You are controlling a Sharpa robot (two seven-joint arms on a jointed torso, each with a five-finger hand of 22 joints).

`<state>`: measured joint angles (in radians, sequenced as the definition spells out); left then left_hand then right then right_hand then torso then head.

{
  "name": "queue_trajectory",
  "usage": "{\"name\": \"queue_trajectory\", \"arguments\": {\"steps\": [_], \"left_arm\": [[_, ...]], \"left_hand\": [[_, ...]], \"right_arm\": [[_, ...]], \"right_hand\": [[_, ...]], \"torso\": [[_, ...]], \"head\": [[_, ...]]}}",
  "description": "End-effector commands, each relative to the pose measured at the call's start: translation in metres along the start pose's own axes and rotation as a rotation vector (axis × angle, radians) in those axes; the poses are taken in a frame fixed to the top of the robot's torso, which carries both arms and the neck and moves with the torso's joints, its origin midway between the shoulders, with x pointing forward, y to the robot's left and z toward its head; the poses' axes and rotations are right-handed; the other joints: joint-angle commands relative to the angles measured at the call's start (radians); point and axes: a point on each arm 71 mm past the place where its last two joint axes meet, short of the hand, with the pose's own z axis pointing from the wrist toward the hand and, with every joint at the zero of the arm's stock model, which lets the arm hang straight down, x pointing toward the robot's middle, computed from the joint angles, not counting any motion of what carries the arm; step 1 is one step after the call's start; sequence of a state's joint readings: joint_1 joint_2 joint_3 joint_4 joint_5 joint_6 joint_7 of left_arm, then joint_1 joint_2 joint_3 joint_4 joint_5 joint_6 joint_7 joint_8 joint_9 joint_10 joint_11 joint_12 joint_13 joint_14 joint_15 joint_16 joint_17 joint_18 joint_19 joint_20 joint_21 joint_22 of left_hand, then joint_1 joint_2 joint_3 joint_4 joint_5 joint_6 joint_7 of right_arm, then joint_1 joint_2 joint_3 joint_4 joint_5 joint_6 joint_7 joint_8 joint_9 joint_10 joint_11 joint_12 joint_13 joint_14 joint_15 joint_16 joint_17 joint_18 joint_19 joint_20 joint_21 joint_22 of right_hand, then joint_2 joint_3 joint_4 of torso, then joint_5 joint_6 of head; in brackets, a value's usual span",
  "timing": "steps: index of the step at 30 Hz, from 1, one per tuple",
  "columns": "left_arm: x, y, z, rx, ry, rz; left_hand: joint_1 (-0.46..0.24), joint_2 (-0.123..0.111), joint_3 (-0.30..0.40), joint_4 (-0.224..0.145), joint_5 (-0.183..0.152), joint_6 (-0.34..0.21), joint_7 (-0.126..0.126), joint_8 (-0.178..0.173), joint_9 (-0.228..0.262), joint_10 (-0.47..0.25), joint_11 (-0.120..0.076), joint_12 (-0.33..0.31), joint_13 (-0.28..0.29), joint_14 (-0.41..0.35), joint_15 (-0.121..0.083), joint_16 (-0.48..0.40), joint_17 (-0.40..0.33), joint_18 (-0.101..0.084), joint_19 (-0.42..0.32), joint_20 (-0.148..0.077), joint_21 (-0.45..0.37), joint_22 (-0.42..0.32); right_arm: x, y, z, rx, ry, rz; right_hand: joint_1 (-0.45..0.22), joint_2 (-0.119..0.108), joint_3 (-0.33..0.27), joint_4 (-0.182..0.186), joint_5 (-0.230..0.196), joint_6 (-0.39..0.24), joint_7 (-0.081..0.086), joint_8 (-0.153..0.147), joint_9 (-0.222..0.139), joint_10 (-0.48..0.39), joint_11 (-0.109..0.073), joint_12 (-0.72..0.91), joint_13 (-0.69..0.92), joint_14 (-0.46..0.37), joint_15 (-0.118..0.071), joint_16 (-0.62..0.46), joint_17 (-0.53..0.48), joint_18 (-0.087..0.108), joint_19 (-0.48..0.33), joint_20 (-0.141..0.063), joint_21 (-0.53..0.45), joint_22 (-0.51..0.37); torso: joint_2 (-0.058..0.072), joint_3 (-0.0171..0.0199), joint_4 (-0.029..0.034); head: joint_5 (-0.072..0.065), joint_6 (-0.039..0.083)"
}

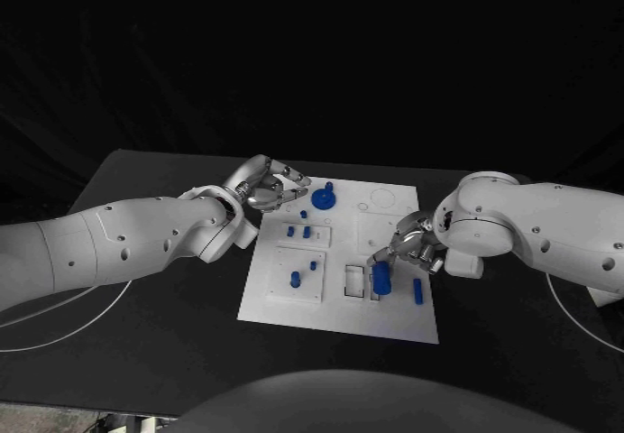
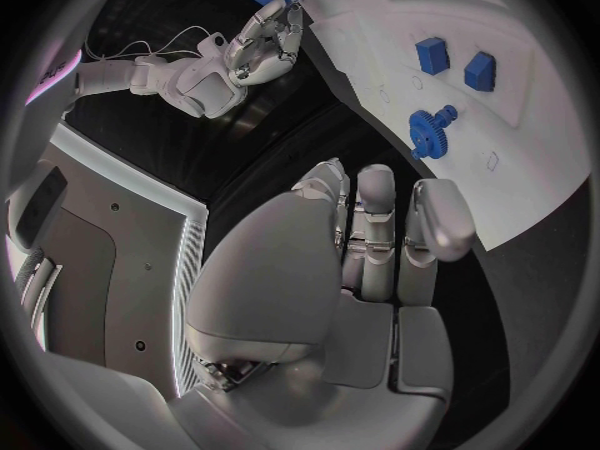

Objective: Assemble the parts on the task board

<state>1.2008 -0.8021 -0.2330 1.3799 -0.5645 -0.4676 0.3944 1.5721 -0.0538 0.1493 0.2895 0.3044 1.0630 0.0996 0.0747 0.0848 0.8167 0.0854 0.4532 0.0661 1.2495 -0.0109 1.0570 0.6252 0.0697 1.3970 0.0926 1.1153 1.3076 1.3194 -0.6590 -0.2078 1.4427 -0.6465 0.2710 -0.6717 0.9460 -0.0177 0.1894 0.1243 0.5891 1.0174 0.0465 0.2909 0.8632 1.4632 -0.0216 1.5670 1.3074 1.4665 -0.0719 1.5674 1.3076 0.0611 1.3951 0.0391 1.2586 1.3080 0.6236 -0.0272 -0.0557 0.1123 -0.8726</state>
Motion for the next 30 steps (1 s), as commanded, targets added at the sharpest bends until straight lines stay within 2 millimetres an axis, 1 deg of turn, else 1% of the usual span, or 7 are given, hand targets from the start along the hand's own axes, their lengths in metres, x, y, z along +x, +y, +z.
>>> {"name": "queue_trajectory", "arguments": {"steps": [1,4,10,15,17,26,30], "left_arm": [[0.003,-0.001,0.001,0.005,0.018,-0.006],[0.004,-0.002,0.002,0.004,0.021,-0.007],[0.005,-0.002,0.002,0.004,0.025,-0.008],[0.006,-0.002,0.003,0.004,0.03,-0.01],[0.006,-0.002,0.003,0.004,0.032,-0.011],[0.007,-0.002,0.004,0.002,0.036,-0.012],[0.007,-0.002,0.004,0.002,0.039,-0.013]], "left_hand": [[0.012,0.0,0.006,0.0,0.007,0.006,0.004,0.004,0.001,0.001,0.003,0.004,-0.001,-0.004,0.001,0.003,-0.001,0.02,-0.004,0.003,-0.006,0.142],[0.012,0.0,0.006,0.0,0.007,0.006,0.004,0.004,0.001,0.001,0.003,0.004,-0.001,-0.004,0.001,0.003,-0.001,0.02,-0.004,0.003,-0.006,0.142],[0.012,0.0,0.006,0.0,0.008,0.005,0.004,0.004,0.001,0.0,0.003,0.004,-0.001,-0.005,0.001,0.003,-0.001,0.02,-0.005,0.004,-0.007,0.142],[0.013,-0.003,0.005,0.0,0.009,0.004,0.004,0.004,0.001,-0.001,0.003,0.004,-0.001,-0.005,0.002,0.004,-0.001,0.02,-0.004,0.004,-0.007,0.142],[0.013,-0.003,0.005,0.0,0.009,0.004,0.004,0.004,0.001,-0.001,0.003,0.004,-0.001,-0.005,0.002,0.004,-0.001,0.02,-0.004,0.004,-0.007,0.142],[0.013,-0.003,0.005,0.0,0.009,0.004,0.004,0.004,0.001,-0.001,0.003,0.004,-0.001,-0.005,0.002,0.004,-0.001,0.02,-0.004,0.004,-0.007,0.142],[0.014,-0.006,0.004,0.0,0.012,0.003,0.005,0.003,0.001,-0.002,0.004,0.004,-0.001,-0.006,0.002,0.003,-0.002,0.02,-0.005,0.004,-0.009,0.142]], "right_arm": [[0.0,0.004,0.002,-0.019,0.012,0.032],[0.0,0.008,0.006,-0.017,0.012,0.028],[0.003,0.014,0.011,-0.018,0.014,0.022],[0.005,0.017,0.015,-0.013,0.011,0.011],[0.006,0.018,0.016,-0.01,0.011,0.009],[0.01,0.019,0.021,-0.007,0.022,0.003],[0.012,0.021,0.022,-0.007,0.023,0.001]], "right_hand": [[-0.012,0.001,0.099,-0.093,-0.01,-0.013,-0.005,-0.006,0.003,0.108,-0.002,0.004,0.263,0.104,0.0,0.003,0.263,0.016,-0.01,0.001,-0.009,0.158],[-0.02,0.002,0.103,-0.094,-0.057,-0.016,-0.002,-0.01,0.01,0.108,0.0,0.004,0.263,0.104,0.003,0.003,0.263,0.018,-0.015,0.004,-0.017,0.156],[-0.028,0.004,0.104,-0.093,-0.085,-0.016,-0.001,-0.012,0.015,0.108,0.002,0.004,0.263,0.104,0.004,0.003,0.263,0.018,-0.016,0.005,-0.019,0.157],[-0.033,0.006,0.104,-0.092,-0.107,-0.015,0.0,-0.014,0.019,0.108,0.002,0.004,0.263,0.104,0.004,0.003,0.263,0.018,-0.016,0.006,-0.02,0.157],[-0.036,0.007,0.103,-0.092,-0.136,-0.015,0.0,-0.016,0.022,0.108,0.003,0.004,0.263,0.104,0.005,0.003,0.263,0.018,-0.016,0.007,-0.021,0.157],[-0.045,0.012,0.098,-0.09,-0.201,-0.015,0.003,-0.027,0.027,0.108,0.005,0.004,0.263,0.104,0.006,0.003,0.263,0.019,-0.016,0.008,-0.025,0.156],[-0.051,0.016,0.092,-0.086,-0.249,-0.012,0.003,-0.033,0.027,0.108,0.005,0.004,0.263,0.104,0.006,0.003,0.263,0.018,-0.011,0.009,-0.02,0.158]], "torso": [[0.0,-0.0002,0.0011],[0.0,-0.0002,0.0014],[0.001,0.0008,0.0016],[0.0,-0.0003,0.0011],[0.001,-0.0001,0.001],[0.001,0.0001,-0.0006],[0.0,0.0,-0.0002]], "head": [[0.0,0.0],[-0.001,0.0],[-0.001,0.0],[0.003,0.0],[0.004,0.0],[0.006,0.0],[0.005,0.0]]}}
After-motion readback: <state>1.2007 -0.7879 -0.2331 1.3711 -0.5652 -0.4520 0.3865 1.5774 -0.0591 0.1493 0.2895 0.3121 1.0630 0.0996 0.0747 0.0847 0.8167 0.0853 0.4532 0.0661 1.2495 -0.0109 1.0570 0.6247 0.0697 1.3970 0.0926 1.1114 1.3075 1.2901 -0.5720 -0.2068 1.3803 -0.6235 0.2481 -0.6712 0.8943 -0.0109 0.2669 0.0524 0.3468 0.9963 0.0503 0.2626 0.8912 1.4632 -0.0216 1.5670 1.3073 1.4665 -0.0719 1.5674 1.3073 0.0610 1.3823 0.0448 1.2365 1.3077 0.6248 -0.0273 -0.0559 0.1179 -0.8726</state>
